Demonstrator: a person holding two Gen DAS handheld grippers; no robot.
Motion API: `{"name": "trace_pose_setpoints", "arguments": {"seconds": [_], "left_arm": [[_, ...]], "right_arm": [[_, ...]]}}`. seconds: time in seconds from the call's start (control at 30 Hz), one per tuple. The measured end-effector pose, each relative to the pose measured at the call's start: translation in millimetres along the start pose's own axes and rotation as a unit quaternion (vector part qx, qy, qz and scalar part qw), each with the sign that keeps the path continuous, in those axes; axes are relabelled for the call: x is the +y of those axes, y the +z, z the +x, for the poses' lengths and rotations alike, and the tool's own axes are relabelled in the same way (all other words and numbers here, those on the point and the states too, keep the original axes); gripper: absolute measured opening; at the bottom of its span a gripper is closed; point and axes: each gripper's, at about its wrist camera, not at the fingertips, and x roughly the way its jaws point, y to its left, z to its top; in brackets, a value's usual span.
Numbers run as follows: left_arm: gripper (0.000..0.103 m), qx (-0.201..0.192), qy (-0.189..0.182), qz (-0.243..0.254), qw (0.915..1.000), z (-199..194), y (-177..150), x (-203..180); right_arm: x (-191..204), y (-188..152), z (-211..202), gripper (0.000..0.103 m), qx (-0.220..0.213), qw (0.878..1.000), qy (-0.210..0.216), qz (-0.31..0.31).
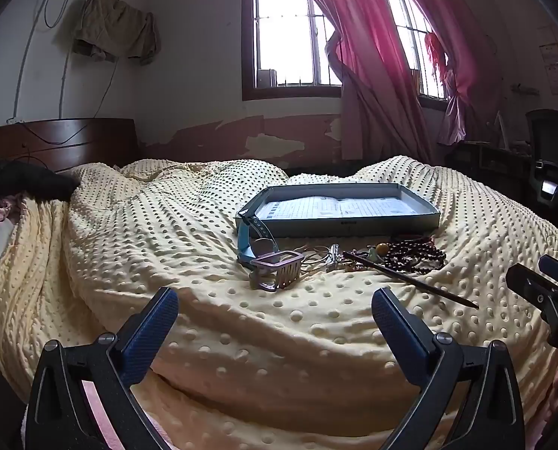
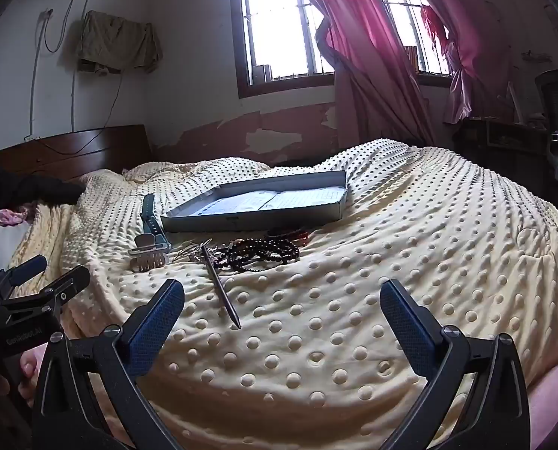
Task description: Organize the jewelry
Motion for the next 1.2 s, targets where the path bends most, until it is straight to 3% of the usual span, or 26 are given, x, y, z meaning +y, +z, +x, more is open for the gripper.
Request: {"name": "trace_pose_setpoints", "arguments": {"seconds": [1.2], "left_arm": [[0.103, -0.002, 0.0, 0.004, 1.0, -0.7, 2.5, 1.3]], "right_arm": [[-1.5, 0.1, -0.6, 0.102, -0.002, 1.0, 0.0, 0.002]]}}
